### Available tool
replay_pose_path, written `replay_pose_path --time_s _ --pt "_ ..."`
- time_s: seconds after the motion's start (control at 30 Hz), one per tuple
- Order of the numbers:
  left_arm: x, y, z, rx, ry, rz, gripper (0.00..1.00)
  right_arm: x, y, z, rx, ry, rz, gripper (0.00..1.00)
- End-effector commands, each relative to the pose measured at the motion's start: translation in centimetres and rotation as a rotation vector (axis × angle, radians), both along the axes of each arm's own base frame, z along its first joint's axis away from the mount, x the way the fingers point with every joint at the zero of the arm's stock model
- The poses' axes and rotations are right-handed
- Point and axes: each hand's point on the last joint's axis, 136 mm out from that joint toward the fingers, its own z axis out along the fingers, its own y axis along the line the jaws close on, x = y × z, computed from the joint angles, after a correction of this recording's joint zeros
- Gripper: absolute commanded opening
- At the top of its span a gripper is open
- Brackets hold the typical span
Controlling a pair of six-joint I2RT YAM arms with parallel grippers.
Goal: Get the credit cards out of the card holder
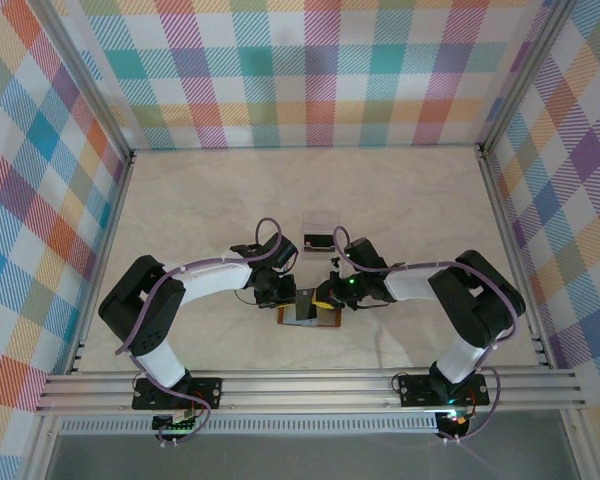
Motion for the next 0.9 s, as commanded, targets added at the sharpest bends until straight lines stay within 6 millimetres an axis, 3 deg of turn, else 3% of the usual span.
replay_pose_path --time_s 0.0,0.2,0.47,0.67,0.87 --pt "-1.8 2.8 -2.2 0.133 0.057 0.012 0.13 -0.2 -2.2 0.0 -0.134 -0.027 -0.020 0.05" --pt "-2.5 3.3 -1.9 0.120 0.053 0.037 0.13 0.1 -4.4 2.0 -0.262 -0.113 -0.015 0.04" --pt "-2.1 2.4 0.0 0.043 0.020 0.063 0.14 2.4 -5.3 6.9 -0.348 -0.305 0.042 0.02" --pt "-0.4 1.1 2.8 -0.008 -0.054 0.062 0.18 4.8 -5.0 10.7 -0.382 -0.542 0.157 0.01" --pt "1.6 -0.4 4.2 -0.044 -0.128 0.019 0.20 7.8 -3.3 12.9 -0.364 -0.717 0.277 0.00"
